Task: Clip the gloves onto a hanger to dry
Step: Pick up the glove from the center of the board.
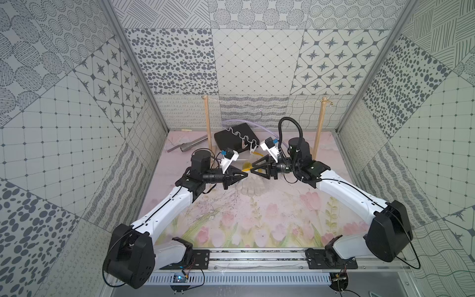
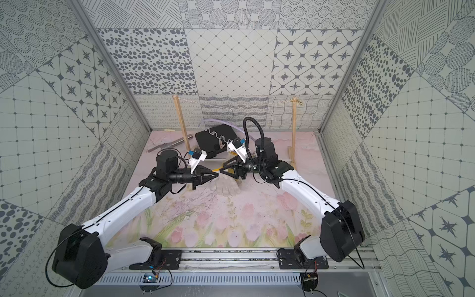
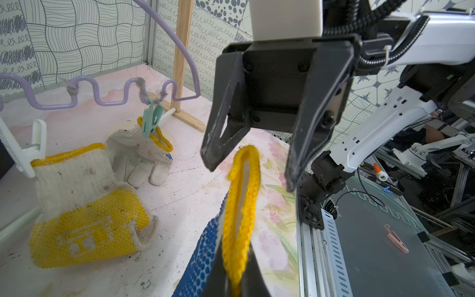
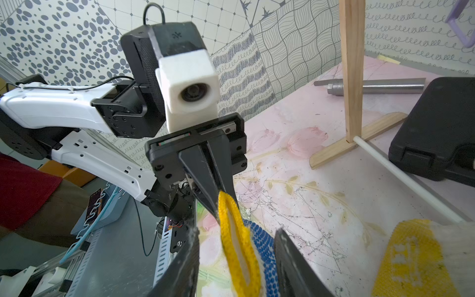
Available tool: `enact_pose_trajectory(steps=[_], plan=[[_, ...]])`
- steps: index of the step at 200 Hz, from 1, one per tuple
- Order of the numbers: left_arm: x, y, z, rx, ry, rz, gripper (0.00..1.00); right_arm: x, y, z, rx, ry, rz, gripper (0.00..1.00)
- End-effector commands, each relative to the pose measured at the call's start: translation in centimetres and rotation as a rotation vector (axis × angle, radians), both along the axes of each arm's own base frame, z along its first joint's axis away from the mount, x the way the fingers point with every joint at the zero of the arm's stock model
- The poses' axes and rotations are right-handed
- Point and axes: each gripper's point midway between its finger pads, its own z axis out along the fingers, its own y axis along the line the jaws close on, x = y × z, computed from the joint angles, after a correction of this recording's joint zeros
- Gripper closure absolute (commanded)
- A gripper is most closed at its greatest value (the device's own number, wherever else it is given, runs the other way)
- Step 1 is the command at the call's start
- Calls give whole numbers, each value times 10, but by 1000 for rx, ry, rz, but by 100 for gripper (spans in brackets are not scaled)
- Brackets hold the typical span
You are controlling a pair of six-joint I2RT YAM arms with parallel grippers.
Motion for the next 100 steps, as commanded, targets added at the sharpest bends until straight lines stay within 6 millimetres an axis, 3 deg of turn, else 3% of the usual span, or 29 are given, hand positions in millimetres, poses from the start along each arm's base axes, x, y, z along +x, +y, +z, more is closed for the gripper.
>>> enact_pose_trajectory(steps=[1,36,100], plan=[[-10,-2,14,-35,-43,-61,100,8,6,0,-17,-35,-14,50],[-9,-3,11,-33,-29,-63,100,6,12,-2,-27,-32,-8,48],[-7,-6,6,-20,-12,-65,100,2,21,2,17,-33,27,65]])
